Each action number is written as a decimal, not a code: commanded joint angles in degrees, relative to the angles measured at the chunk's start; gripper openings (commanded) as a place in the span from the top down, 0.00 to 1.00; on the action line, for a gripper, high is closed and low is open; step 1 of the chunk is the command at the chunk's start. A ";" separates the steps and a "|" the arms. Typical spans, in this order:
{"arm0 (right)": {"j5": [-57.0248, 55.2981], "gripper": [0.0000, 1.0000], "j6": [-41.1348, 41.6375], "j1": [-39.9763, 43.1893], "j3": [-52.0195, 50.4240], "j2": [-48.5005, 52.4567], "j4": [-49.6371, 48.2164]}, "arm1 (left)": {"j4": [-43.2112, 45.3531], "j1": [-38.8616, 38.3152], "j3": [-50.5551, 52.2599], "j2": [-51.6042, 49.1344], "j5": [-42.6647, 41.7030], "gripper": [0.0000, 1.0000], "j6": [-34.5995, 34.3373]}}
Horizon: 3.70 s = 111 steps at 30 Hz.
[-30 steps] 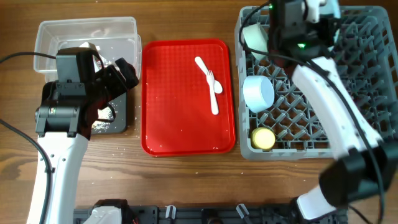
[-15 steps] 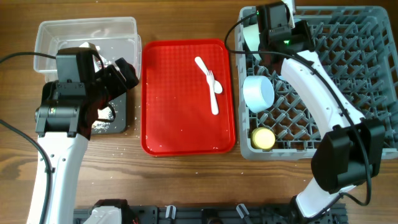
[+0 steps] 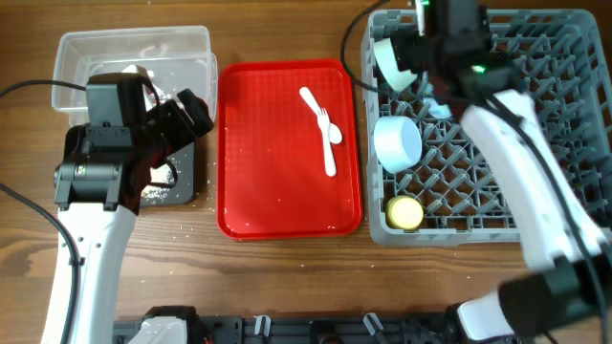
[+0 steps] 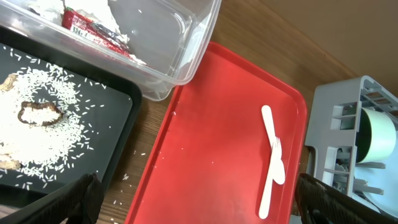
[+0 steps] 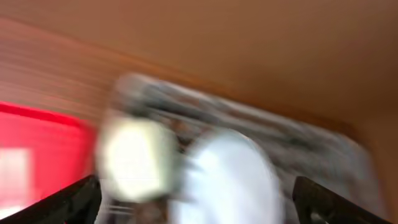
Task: Sort waste into correct bins and load items into the dishwasher rack
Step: 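Grasp the white fork with the right gripper and put it in the rack, then grasp the white spoon with the right gripper and put it in the rack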
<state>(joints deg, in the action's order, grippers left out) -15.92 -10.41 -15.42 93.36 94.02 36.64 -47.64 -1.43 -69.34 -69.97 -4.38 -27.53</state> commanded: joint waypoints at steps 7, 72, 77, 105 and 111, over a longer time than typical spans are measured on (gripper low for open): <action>30.84 0.21 26.21 -6.91 -0.39 9.92 -0.02 | 0.00 0.33 0.22 -0.22 0.37 0.00 0.07; -4.81 0.96 10.62 3.08 -18.97 -4.42 30.36 | 0.00 0.33 0.22 -0.22 0.37 0.00 0.07; -4.81 0.57 12.13 4.15 -21.42 -4.39 25.59 | 0.00 0.33 0.22 -0.22 0.37 0.00 0.07; 16.98 0.60 9.09 -13.11 4.79 30.21 6.12 | 0.00 0.33 0.22 -0.22 0.37 0.00 0.07; 14.27 0.62 5.40 -12.85 4.76 35.67 3.04 | 0.00 0.33 0.22 -0.22 0.37 0.00 0.07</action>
<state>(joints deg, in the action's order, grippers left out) 0.25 -1.87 -28.58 96.60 127.00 41.04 -47.64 -1.43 -69.34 -69.97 -4.36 -27.53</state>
